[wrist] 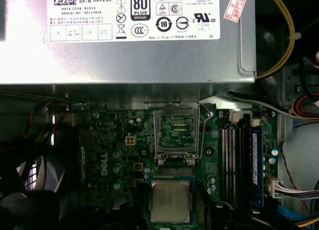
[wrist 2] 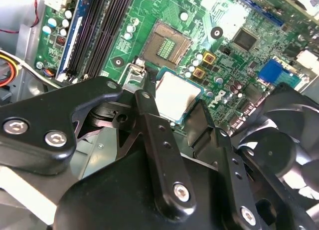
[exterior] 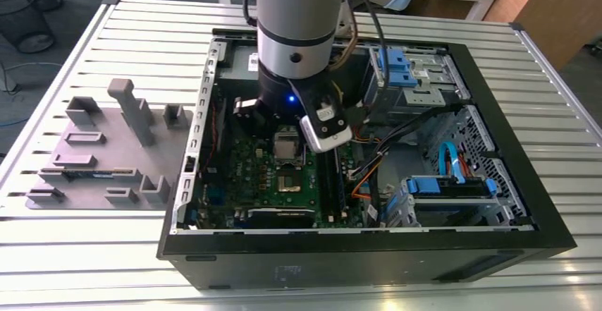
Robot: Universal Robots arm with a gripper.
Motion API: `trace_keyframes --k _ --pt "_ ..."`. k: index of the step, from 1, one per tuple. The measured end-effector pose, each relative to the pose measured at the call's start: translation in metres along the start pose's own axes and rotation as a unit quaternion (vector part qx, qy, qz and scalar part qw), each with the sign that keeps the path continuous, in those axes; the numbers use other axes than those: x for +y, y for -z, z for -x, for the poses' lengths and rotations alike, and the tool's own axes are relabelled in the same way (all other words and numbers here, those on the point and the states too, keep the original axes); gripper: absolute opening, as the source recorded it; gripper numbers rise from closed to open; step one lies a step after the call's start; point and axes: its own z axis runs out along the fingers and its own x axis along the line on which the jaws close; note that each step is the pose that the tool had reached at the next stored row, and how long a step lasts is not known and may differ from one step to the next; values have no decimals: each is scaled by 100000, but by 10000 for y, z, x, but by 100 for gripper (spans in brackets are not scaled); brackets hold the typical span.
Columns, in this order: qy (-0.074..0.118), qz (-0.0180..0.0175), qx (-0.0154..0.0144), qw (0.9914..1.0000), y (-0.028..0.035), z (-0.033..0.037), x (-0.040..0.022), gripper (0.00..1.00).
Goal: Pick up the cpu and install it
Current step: 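Place the cpu into insertion slot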
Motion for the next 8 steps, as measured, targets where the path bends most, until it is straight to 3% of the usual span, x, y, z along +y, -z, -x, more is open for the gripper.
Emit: trace_keyframes --k 8 --pt "0 -175 -9 100000 -81 0 -2 47"
